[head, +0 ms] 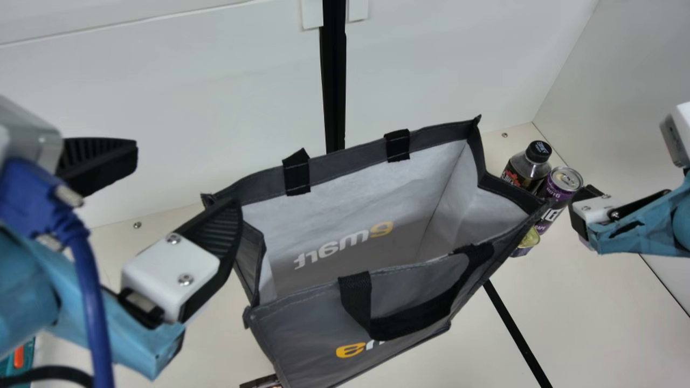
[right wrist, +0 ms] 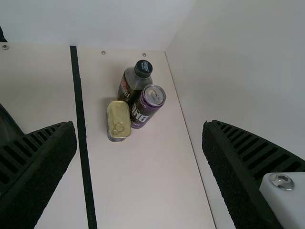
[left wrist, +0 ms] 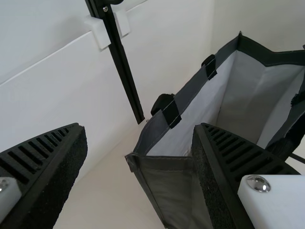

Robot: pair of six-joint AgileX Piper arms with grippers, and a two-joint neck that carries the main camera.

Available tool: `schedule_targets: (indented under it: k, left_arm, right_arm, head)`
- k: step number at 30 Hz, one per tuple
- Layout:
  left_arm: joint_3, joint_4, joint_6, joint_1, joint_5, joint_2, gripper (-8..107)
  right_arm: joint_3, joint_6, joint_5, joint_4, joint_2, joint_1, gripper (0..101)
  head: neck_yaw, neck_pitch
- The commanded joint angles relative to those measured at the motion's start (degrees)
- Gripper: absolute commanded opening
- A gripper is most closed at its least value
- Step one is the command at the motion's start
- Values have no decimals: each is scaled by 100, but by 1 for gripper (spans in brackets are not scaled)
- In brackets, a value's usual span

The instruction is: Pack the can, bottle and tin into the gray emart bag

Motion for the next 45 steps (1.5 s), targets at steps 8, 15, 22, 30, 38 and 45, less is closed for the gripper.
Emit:
schedule_targets:
  k: [8,15,22,30,38,45]
  left_arm:
    - [-168,-526,531,184,8,289,90]
    - [-305,-875,868,319,8,516,90]
    - [-441,-1081,1088,375,8,733,90]
    - [-610,-1215,1261,325,8,1027,90]
    - [-766,-1385,1469,354,8,1367,90]
    - [-944,-1472,1654,422,8,1662,90]
  right_arm:
    - [0,0,0,0,0,0,91]
    - [0,0,0,0,0,0,91]
    - [0,0,0,0,0,0,91]
    - [0,0,0,0,0,0,91]
    - [0,0,0,0,0,0,91]
    - [0,0,0,0,0,0,91]
  head:
    - [-5,-130]
    - [-5,-130]
    - [-5,-130]
    - [-5,-130]
    - [-5,-130]
    - [-5,-130]
